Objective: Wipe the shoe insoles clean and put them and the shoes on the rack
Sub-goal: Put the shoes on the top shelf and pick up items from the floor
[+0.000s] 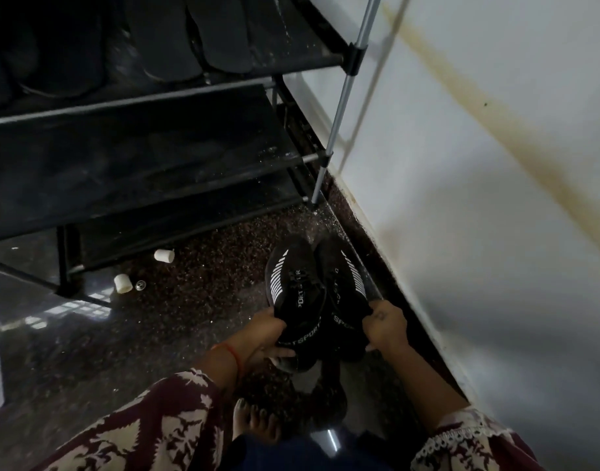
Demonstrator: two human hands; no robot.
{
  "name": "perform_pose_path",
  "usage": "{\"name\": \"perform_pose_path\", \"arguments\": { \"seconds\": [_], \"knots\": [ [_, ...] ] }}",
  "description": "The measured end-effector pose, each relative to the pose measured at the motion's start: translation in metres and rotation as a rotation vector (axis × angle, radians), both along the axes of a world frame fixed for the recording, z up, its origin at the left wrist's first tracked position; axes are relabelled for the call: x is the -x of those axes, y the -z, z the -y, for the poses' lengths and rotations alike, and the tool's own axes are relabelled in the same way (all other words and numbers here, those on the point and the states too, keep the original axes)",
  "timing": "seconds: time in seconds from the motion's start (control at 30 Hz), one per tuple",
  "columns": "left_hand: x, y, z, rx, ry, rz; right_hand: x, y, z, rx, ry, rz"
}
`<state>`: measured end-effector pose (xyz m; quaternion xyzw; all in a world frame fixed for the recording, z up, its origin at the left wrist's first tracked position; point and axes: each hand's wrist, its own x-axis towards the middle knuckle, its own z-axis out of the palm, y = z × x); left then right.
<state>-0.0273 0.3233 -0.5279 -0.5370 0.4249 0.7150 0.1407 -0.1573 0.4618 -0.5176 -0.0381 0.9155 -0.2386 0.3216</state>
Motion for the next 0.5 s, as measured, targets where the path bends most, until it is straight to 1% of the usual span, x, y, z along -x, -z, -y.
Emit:
{"name": "perform_pose_path", "arguments": {
  "seconds": [0.07, 0.2, 0.37, 0.43, 0.5],
  "knots": [
    [-0.006, -0.02, 0.008, 0.025, 0.025, 0.01, -0.008, -0.019, 0.005, 0.054, 0.013, 0.032],
    [-0.018, -0.072, 0.026, 0.078, 0.071, 0.004, -0.022, -0.061, 0.016, 0.128, -0.023, 0.024],
    [-0.034, -0.145, 0.039, 0.13, 0.059, -0.018, -0.031, -0.124, 0.032, 0.128, -0.179, -0.075],
    [-0.041, -0.173, 0.043, 0.142, 0.081, -0.008, -0.035, -0.157, 0.036, 0.104, -0.238, -0.109],
    [-0.05, -0.2, 0.047, 0.131, 0.106, -0.021, -0.039, -0.189, 0.036, 0.127, -0.268, -0.118]
  ]
}}
